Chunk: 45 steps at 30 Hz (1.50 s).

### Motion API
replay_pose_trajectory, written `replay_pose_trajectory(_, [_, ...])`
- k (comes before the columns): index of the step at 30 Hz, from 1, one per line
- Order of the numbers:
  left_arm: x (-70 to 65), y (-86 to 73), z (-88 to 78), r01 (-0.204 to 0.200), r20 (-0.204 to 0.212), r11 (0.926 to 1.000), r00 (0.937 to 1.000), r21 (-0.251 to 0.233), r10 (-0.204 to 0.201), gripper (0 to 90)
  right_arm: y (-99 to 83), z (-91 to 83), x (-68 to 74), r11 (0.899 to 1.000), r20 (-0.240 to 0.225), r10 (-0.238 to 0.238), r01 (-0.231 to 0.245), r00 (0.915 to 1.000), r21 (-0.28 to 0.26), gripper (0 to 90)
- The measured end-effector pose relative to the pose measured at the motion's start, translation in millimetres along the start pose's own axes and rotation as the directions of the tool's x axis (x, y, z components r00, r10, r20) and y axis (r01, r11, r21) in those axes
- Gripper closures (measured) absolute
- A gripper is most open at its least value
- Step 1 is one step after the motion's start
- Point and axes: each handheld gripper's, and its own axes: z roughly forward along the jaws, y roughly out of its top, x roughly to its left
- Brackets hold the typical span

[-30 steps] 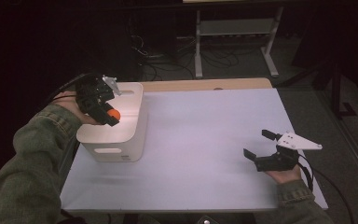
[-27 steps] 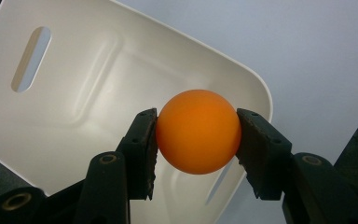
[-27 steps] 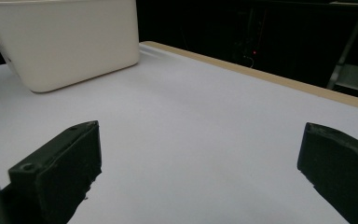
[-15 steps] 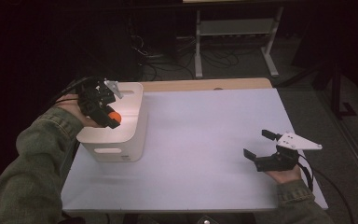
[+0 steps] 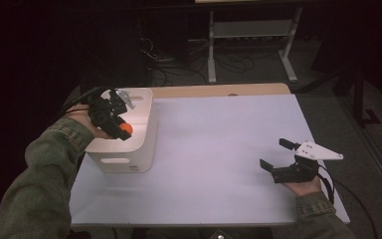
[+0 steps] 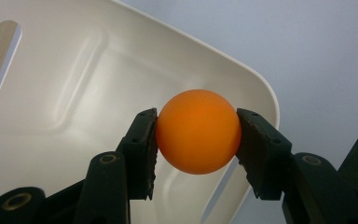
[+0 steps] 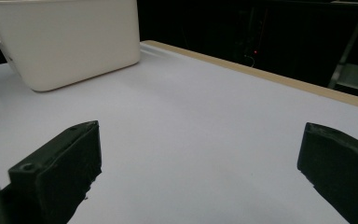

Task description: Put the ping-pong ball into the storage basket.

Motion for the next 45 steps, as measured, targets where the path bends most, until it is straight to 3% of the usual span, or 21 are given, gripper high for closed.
replay_pose_trajectory(18, [5.7,-5.1,16.4,0.026,0.020,0.9997,0.9995,0.006,-0.026,50.3,-0.8,2.0,0.7,1.000,-0.006,-0.001,0.001,1.0000,0.013,0.0])
replay_pose_trajectory(45, [12.6,-3.0,49.5,0.031,0.048,0.9989,0.9983,0.035,-0.033,50.1,-1.5,3.9,0.8,1.000,-0.011,-0.009,0.009,0.9999,0.020,0.0])
